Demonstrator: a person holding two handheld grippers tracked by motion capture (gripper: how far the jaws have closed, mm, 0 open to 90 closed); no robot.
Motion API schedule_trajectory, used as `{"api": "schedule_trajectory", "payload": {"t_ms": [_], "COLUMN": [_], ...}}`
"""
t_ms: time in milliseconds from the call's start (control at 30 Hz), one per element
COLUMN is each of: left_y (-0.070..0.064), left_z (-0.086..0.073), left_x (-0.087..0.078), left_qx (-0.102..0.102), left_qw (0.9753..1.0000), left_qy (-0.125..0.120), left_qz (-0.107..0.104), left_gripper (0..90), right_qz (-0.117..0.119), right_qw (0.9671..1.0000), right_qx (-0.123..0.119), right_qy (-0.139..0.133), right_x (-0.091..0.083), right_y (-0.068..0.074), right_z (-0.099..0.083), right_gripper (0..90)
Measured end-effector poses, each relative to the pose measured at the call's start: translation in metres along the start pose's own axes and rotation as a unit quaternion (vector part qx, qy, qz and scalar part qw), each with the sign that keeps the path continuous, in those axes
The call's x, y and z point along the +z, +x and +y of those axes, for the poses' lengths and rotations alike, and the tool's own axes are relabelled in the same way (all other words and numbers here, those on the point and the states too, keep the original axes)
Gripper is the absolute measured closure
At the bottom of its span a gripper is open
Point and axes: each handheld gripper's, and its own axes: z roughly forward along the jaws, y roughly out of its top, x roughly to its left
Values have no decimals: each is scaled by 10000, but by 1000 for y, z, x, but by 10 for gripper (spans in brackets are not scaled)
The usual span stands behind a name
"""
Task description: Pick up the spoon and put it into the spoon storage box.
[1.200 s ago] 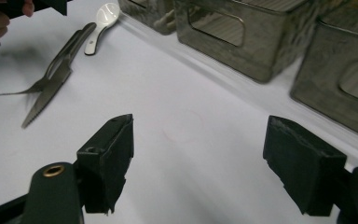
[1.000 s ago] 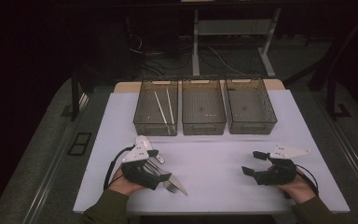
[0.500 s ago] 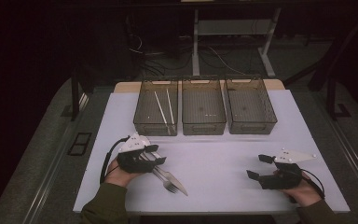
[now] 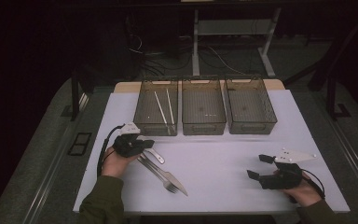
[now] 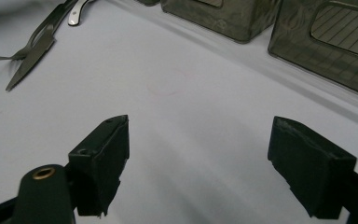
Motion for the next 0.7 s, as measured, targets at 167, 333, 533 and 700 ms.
{"api": "schedule_trajectory", "payload": {"t_ms": [167, 333, 533, 700], "left_y": [-5, -10, -15, -14], "left_z": [-9, -11, -10, -9], "left_x": [2, 8, 15, 18], "left_qx": [105, 191, 244, 186], "left_qw": [9993, 9982, 9977, 9979], "left_qy": [311, 474, 523, 478], "left_qz": [-160, -300, -350, -391], "left_gripper": [889, 889, 888, 889], "right_qz": [2, 5, 17, 11], "right_qw": [10000, 10000, 10000, 10000], "right_qx": [-38, -41, -31, -15], "right_qy": [-5, 6, 12, 26], "right_x": [0, 0, 0, 1], "right_y": [1, 1, 1, 1], "right_z": [0, 1, 0, 0], "right_gripper": [205, 205, 205, 205]}}
